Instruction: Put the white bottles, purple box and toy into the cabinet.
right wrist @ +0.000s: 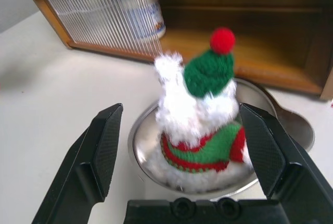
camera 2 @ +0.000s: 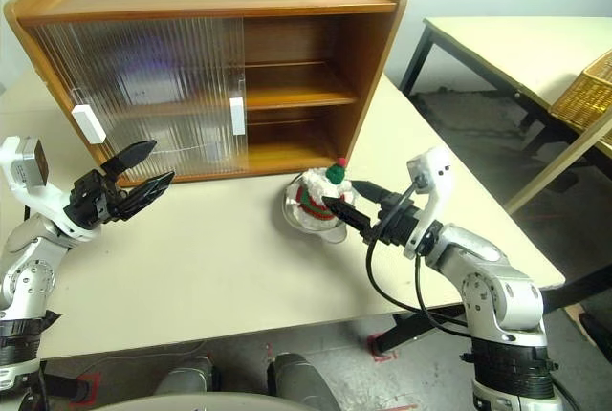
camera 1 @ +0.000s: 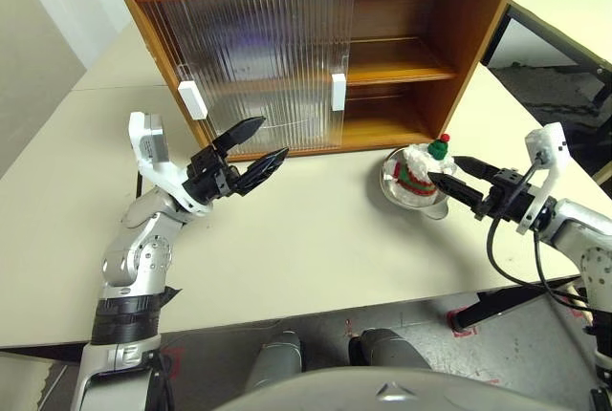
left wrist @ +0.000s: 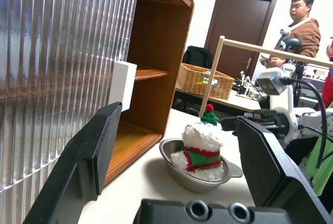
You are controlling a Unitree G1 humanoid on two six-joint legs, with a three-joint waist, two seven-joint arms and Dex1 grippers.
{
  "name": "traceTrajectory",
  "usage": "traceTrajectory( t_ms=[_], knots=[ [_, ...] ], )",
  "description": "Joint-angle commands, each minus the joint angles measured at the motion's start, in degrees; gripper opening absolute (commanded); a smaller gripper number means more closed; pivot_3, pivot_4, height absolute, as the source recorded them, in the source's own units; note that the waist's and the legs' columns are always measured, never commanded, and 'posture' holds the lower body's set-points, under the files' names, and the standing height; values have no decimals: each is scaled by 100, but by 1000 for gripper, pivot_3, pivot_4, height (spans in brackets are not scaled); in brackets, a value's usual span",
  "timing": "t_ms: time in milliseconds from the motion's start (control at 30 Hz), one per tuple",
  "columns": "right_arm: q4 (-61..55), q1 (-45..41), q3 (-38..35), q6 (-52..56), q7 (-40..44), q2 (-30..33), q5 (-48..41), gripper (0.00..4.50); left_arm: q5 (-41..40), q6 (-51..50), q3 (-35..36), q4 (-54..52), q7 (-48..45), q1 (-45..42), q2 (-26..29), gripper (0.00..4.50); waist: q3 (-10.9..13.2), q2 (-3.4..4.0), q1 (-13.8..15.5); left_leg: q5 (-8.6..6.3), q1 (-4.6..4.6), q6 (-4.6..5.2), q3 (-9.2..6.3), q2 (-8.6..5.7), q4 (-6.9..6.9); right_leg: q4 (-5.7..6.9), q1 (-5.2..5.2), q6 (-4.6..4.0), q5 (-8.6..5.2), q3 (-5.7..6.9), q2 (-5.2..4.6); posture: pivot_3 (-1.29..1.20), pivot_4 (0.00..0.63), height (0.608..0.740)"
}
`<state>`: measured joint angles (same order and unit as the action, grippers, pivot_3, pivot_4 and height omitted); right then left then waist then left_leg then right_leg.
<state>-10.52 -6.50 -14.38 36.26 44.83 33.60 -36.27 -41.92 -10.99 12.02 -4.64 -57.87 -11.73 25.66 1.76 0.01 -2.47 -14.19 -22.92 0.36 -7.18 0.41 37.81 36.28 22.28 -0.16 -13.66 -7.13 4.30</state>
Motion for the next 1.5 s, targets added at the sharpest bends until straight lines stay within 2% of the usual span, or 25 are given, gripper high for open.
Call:
traceTrajectory(
  t_ms=[33, 767, 900, 1100, 1200, 1267, 1500],
  knots=[
    [194, 26, 174, -182, 67, -56, 138, 4463, 59, 27, 25, -72, -2, 62, 24, 4500, 2, 3, 3, 0, -1, 0, 0, 0, 0, 0, 1, 0, 0, 0, 0, -77, 60, 740],
    [800, -412, 535, -526, 85, -375, 436, 4463, 54, 44, 115, -142, 49, 128, 78, 4500, 17, 15, 45, 0, -1, 0, -1, 0, -3, 0, 1, 0, 0, 0, -1, -55, 60, 740],
    [803, -446, 518, -514, 91, -362, 415, 3580, 56, 47, 111, -137, 51, 117, 76, 4500, 17, 15, 48, 0, -2, 0, -1, 0, -3, 0, 0, 1, 0, 0, -1, -56, 59, 740],
    [726, -493, 457, -459, 111, -301, 347, 1331, 68, 61, 80, -90, 31, 87, 54, 4500, 18, 15, 47, 0, -1, 0, -1, 0, -3, 0, 1, 0, 1, 0, -1, -62, 57, 740],
    [682, -531, 419, -432, 120, -254, 303, 501, 79, 78, 60, -46, 9, 57, 40, 4500, 17, 15, 45, 0, -1, 0, -1, 0, -2, 0, 0, 0, 1, 0, -1, -70, 54, 740],
    [651, -580, 393, -411, 123, -222, 262, 142, 84, 89, 50, -19, -1, 38, 32, 4500, 17, 15, 44, 0, 0, 0, -1, 0, -2, 0, 0, 1, 1, 0, -1, -75, 51, 740],
    [518, -1068, 204, -124, 46, -115, -66, 42, 96, 122, 18, 57, -58, -6, 10, 4500, 17, 16, 34, 0, 0, 1, 0, 0, -1, 1, 0, 2, 5, 0, 0, -84, 45, 740]
  ],
)
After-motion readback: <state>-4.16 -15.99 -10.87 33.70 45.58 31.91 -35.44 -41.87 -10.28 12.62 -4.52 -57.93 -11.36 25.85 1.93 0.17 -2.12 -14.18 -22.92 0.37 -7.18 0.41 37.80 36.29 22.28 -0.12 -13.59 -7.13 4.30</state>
